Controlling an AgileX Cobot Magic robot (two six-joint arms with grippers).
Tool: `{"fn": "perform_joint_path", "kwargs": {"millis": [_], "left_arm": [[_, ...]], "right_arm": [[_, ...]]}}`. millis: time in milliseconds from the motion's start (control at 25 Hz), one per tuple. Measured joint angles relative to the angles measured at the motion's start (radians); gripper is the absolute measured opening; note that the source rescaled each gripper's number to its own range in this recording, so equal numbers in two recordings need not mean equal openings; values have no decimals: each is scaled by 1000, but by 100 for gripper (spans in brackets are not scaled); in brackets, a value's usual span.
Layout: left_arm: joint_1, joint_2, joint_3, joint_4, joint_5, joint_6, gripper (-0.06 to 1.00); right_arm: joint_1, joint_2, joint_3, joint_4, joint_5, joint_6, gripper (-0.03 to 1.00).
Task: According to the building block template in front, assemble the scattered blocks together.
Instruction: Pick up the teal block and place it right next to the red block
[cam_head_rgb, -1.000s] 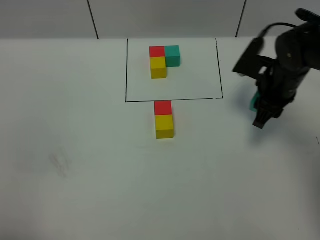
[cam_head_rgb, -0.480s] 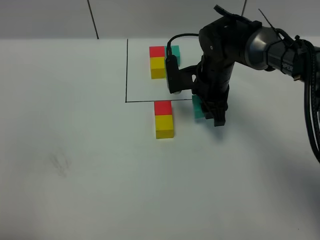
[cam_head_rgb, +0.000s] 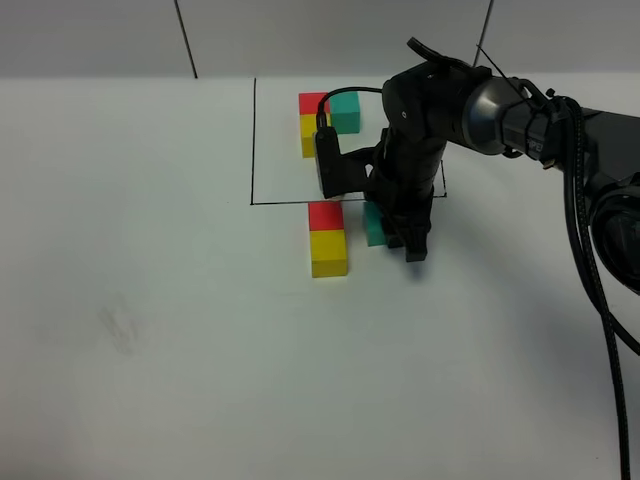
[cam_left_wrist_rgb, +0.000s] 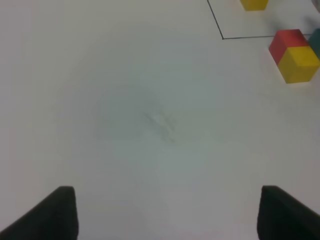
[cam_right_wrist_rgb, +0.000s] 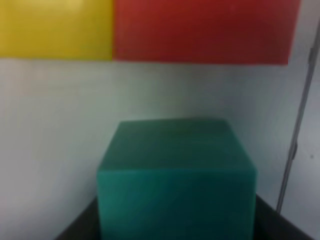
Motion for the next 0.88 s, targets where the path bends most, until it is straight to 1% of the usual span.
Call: {"fn": "perform_joint_path", "kwargs": {"millis": [240, 560, 800, 880], "left_arm": [[0, 0, 0, 0, 0, 0, 67], [0, 0, 0, 0, 0, 0, 67], [0, 0, 0, 0, 0, 0, 67], [0, 0, 0, 0, 0, 0, 67]], "right_arm": [[0, 24, -32, 11, 7, 31, 25], [0, 24, -32, 26, 2, 35, 25], [0, 25, -32, 85, -11, 35, 25], [0, 25, -32, 89, -11, 35, 25]]}}
